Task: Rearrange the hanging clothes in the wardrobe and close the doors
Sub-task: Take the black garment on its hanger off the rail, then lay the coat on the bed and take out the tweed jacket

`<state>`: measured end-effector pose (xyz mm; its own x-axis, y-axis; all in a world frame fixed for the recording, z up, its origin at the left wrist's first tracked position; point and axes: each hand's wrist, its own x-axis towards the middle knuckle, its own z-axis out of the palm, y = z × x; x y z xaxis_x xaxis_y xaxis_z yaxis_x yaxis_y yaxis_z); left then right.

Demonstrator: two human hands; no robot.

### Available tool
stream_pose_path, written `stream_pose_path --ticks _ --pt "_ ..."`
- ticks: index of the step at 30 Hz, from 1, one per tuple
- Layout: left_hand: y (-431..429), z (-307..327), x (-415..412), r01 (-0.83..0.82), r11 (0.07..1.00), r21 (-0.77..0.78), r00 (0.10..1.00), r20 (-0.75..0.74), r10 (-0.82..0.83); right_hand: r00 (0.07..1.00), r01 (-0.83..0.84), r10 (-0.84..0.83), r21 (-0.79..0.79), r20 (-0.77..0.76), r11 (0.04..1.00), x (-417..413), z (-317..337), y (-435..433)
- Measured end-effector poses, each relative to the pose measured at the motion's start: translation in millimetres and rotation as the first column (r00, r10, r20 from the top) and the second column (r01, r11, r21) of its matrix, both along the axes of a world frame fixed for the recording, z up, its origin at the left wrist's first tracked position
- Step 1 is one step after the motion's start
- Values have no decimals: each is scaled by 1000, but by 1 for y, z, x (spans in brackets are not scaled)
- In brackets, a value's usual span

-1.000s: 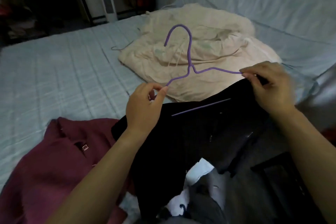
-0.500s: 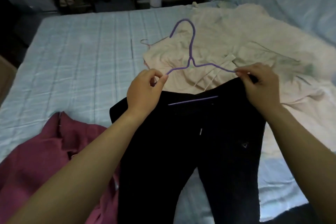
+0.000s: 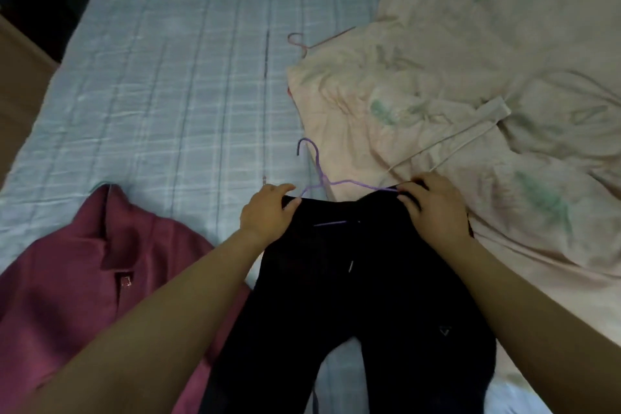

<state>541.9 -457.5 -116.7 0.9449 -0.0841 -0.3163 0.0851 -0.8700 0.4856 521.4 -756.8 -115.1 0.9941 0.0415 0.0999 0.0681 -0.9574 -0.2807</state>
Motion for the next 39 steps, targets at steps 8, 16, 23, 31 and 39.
stream_pose_path --ticks 8,16,23,31,39 --pt "22 2 -62 73 994 81 997 12 -74 994 -92 92 -9 -57 996 -50 -1 53" --pt "56 25 -170 -2 986 165 997 76 -11 932 -246 253 60 -259 968 -139 24 144" --pt "138 33 -275 -234 957 171 963 176 204 854 -435 450 116 -263 893 -202 37 231" --pt "269 31 -321 -349 919 184 926 221 308 781 -554 584 186 -223 812 -224 33 375" --pt "442 -4 -245 -157 971 182 974 189 122 836 -464 499 189 -230 865 -173 -10 528"
